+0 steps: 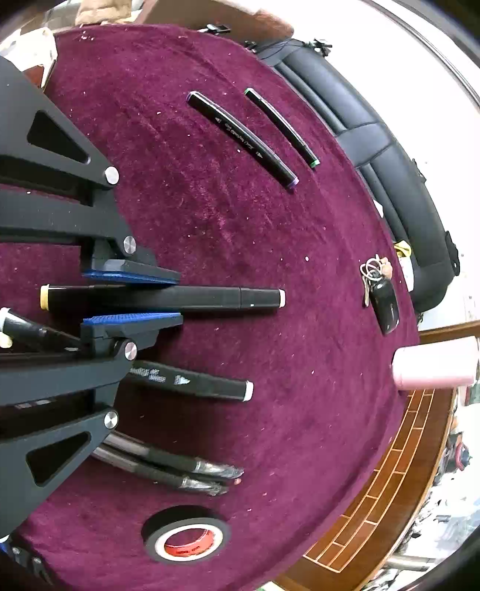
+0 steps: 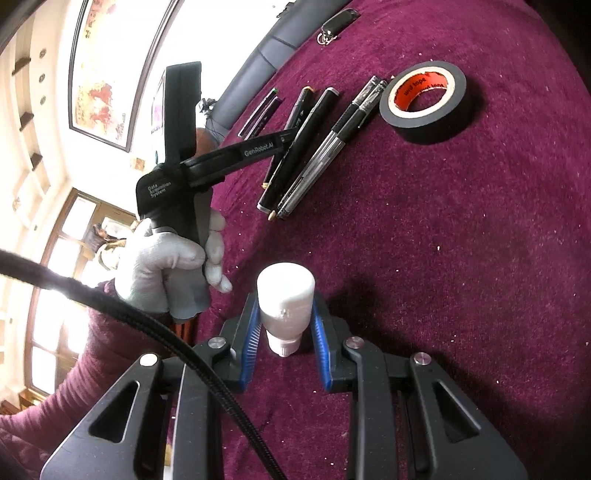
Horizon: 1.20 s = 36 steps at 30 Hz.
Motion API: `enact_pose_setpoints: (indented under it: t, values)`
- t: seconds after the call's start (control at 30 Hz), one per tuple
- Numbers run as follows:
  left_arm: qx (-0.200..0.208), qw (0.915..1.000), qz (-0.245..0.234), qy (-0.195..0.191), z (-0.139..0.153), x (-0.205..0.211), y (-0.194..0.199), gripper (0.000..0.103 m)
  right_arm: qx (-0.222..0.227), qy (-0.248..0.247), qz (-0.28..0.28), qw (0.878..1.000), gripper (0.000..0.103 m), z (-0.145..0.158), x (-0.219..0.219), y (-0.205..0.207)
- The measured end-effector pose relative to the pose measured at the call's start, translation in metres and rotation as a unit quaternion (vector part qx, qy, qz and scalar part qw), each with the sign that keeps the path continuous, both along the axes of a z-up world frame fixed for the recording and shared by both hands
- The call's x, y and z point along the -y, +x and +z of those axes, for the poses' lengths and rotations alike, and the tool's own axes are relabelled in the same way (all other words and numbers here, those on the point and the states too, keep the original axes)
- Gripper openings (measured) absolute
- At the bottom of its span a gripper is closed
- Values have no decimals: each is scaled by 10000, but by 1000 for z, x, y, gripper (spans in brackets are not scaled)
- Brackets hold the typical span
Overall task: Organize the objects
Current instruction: 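Grasp a thick black marker with the left tool while the right tool holds the white item, then carry the white item and black marker into the tray and release both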
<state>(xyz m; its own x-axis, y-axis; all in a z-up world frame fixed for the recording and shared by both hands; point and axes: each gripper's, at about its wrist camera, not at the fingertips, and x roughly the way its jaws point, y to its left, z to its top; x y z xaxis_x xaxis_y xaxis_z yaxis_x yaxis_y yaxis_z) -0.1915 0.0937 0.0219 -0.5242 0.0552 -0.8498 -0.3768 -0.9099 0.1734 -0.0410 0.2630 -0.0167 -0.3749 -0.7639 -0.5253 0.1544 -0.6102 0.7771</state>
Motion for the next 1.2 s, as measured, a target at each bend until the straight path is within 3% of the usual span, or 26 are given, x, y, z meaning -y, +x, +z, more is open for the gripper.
enact_pose_setpoints:
  t: [0.1, 0.27, 0.4, 0.53, 0.67, 0.87, 1.03, 1.2]
  values:
    - [226, 9977, 108, 623, 4, 23, 5, 11, -73, 240, 17, 9997, 24, 2, 7, -2]
    - [176, 9890, 349, 1429, 28, 60, 40, 11, -63, 284, -85, 9995, 24, 2, 10, -6]
    - [21, 9820, 350, 1855, 56, 86, 84, 11, 77, 401, -381, 9984, 23, 3, 16, -8]
    - [-150, 9729, 346, 2282, 77, 115, 124, 11, -126, 1009, -488, 9936, 24, 14, 33, -6]
    - [-341, 9614, 400, 2699, 93, 152, 171, 11, -277, 1100, -477, 9924, 24, 27, 43, -1]
    - [-733, 9503, 858, 2900, 107, 222, 231, 11, -615, 866, -77, 9943, 24, 45, 61, 17]
    - [-865, 9393, 1520, 2953, 101, 291, 263, 11, -724, 560, 654, 9936, 25, 69, 140, 31]
    - [-861, 9287, 2120, 2917, 79, 340, 284, 11, -725, 389, 1474, 9857, 25, 80, 217, 47]
